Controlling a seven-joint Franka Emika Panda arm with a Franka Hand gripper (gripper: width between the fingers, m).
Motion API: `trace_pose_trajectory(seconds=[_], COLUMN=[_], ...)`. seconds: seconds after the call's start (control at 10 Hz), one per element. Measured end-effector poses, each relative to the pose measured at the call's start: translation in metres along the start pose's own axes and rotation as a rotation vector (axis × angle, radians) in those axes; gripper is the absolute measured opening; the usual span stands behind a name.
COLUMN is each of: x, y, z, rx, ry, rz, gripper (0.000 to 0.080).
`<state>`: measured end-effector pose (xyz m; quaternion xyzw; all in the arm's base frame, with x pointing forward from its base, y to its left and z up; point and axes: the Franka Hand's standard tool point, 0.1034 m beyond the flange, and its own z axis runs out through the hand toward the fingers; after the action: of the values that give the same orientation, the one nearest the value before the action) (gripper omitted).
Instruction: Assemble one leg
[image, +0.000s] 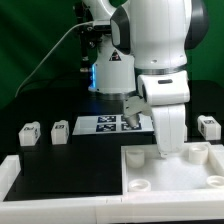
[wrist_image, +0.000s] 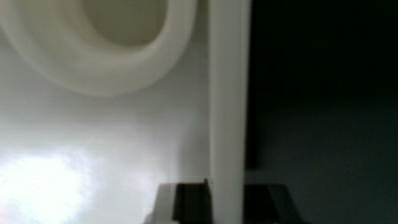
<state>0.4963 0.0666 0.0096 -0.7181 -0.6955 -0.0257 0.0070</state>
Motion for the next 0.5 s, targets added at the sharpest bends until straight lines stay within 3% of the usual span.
trace_pose_trajectory(seconds=[0.1, 0.2, 0.3, 0.4, 0.5], x=[-0.0001, -0.0005, -0.0006, -0.0007, -0.0008], y=[0.0, -0.0002, -0.0002, -0.0001, -0.0001], z=[0.0, 0.0002, 0.0002, 0.0002, 0.0002], rx=[-0.001, -0.001, -0.001, -0.001, -0.001], ry=[0.0, 0.0, 0.0, 0.0, 0.0], rz=[0.0, 0.001, 0.001, 0.002, 0.002], gripper=[0.0058, 0.0141, 0.0276, 0.0276, 0.0489])
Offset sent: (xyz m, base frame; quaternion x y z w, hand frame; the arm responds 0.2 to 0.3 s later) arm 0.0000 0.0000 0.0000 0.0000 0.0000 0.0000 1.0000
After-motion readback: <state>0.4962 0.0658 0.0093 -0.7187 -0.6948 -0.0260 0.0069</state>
